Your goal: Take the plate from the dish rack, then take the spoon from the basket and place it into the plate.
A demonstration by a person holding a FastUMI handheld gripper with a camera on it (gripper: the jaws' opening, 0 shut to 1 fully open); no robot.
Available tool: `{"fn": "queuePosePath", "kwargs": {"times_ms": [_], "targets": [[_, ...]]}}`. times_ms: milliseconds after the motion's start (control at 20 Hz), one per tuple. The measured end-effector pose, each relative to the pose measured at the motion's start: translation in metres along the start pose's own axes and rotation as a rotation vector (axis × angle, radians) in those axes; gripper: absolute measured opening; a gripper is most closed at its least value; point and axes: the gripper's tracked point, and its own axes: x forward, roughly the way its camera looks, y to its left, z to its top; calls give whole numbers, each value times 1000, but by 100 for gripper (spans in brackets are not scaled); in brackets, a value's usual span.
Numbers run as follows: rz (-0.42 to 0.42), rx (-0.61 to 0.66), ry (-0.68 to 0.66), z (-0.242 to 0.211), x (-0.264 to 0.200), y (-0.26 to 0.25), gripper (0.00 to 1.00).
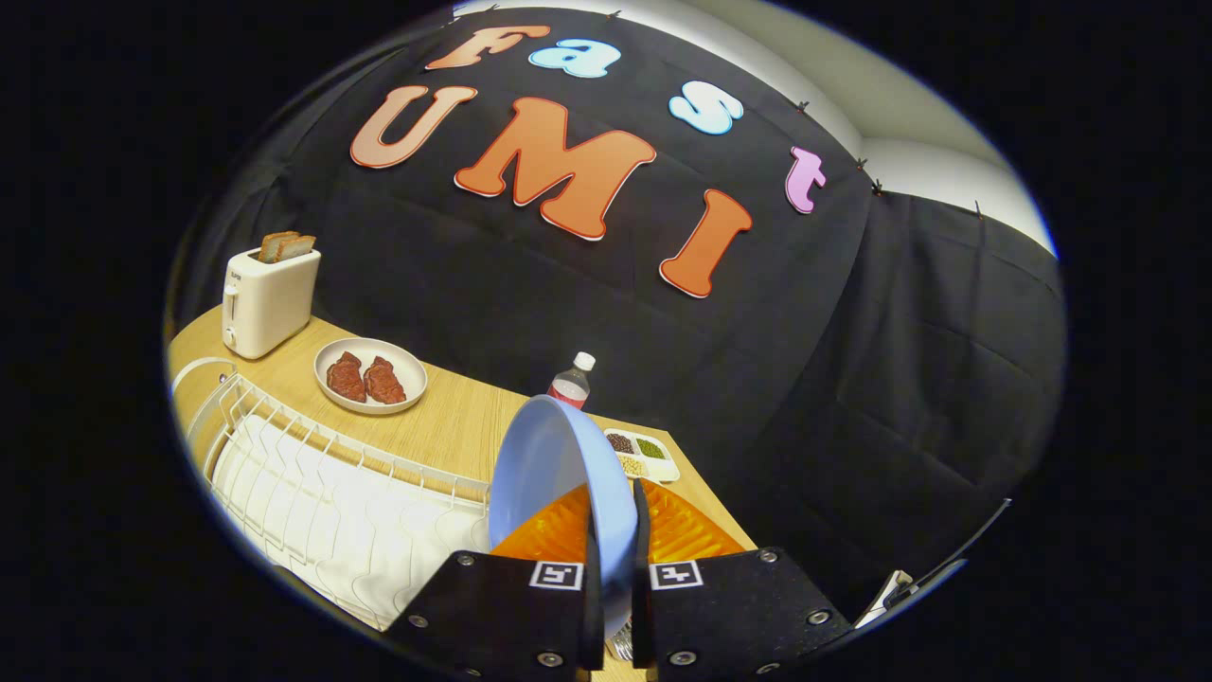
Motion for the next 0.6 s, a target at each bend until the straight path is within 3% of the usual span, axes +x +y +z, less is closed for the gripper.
{"fn": "queuePosePath", "kwargs": {"times_ms": [250,600], "targets": [[38,85,9,-2,-18,-10,11],[208,324,41,-18,-80,-15,11]]}}
